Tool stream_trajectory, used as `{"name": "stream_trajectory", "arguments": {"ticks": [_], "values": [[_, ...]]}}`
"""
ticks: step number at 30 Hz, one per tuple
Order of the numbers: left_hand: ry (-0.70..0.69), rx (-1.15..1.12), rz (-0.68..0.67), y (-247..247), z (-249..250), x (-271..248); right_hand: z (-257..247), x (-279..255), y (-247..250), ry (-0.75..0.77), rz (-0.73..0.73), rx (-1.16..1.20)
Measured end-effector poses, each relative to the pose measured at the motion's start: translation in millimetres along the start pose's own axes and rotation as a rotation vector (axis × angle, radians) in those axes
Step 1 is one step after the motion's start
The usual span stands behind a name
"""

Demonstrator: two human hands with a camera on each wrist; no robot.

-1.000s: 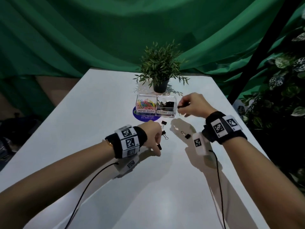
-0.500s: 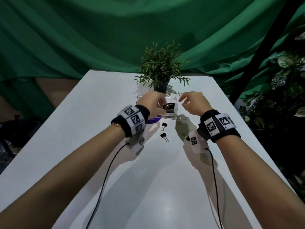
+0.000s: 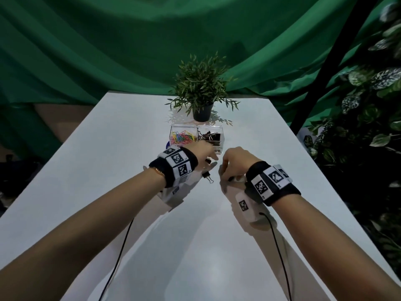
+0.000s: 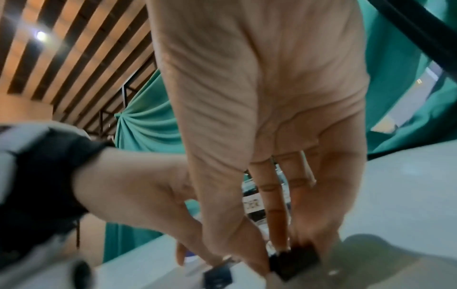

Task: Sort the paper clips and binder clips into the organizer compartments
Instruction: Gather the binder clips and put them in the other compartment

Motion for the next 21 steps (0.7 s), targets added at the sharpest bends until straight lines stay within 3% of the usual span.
{"name": "stream_trajectory", "arguments": {"ticks": [3, 8, 11, 21], "values": [[0.061, 0.106, -0.082, -11.3, -10.7, -2.7, -13.6, -0.4, -3.4, 0.049, 0.025, 0.091], [0.135, -0.031, 0.012, -17.1, -38.1, -20.3, -35.9, -5.1, -6.9, 0.149, 0.05, 0.139], [0.152, -0.073, -0.006, -20.5, -42.0, -33.7, -47.4, -6.4, -14.0, 0.186, 0.032, 0.159], [0.124, 0.025, -0.041, -21.6, -30.0, -36.6, -43.7, -1.3, -6.3, 0.109, 0.095, -0.064]]}}
Point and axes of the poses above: each hand's wrist, its own x-axis towards the middle knuckle, its own y-axis out of the back of the hand, z = x × y, the point moved 9 cm from there along x, towards the middle knuckle, and after that the axes turned 11 degrees about -z, right-handed, at the moved point
